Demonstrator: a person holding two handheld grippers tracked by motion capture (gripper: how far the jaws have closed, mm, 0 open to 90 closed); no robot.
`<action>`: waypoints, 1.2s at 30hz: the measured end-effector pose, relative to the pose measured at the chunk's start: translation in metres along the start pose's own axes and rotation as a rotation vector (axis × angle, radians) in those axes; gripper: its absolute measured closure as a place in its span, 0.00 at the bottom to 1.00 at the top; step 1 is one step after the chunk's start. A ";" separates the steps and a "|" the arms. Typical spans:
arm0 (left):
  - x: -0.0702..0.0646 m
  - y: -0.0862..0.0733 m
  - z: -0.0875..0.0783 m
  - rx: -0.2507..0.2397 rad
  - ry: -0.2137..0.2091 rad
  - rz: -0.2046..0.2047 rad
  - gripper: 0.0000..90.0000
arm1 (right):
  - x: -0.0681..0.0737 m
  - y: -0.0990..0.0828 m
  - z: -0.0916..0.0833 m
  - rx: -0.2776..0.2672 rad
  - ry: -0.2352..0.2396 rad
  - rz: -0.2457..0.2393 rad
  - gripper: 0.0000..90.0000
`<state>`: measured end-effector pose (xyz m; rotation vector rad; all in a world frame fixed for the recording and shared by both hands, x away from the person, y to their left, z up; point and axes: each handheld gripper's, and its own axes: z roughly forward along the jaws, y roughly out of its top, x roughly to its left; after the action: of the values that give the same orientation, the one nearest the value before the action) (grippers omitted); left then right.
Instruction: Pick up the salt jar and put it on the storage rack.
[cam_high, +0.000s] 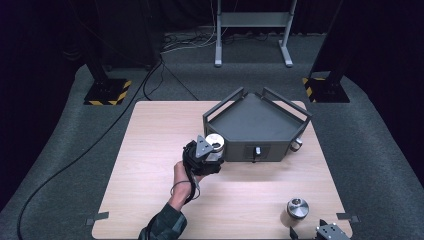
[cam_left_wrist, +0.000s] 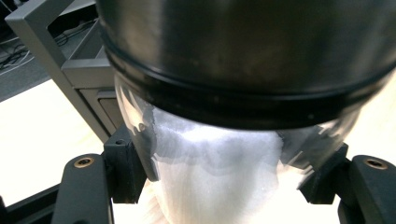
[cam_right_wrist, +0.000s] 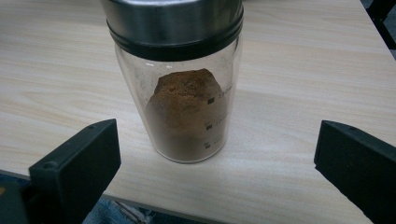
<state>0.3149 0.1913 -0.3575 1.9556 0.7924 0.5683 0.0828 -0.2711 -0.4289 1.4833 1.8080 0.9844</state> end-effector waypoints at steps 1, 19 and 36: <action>0.000 0.000 0.000 -0.002 0.000 0.001 0.35 | 0.000 0.000 0.000 0.001 0.000 0.000 0.00; 0.006 0.014 0.002 -0.019 -0.011 -0.004 0.35 | 0.000 0.000 -0.001 0.001 -0.002 0.000 0.00; 0.008 0.026 0.010 -0.025 -0.026 -0.009 0.35 | 0.000 0.000 -0.002 -0.003 -0.002 -0.002 0.00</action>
<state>0.3352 0.1820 -0.3389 1.9317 0.7736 0.5442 0.0814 -0.2717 -0.4274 1.4801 1.8049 0.9838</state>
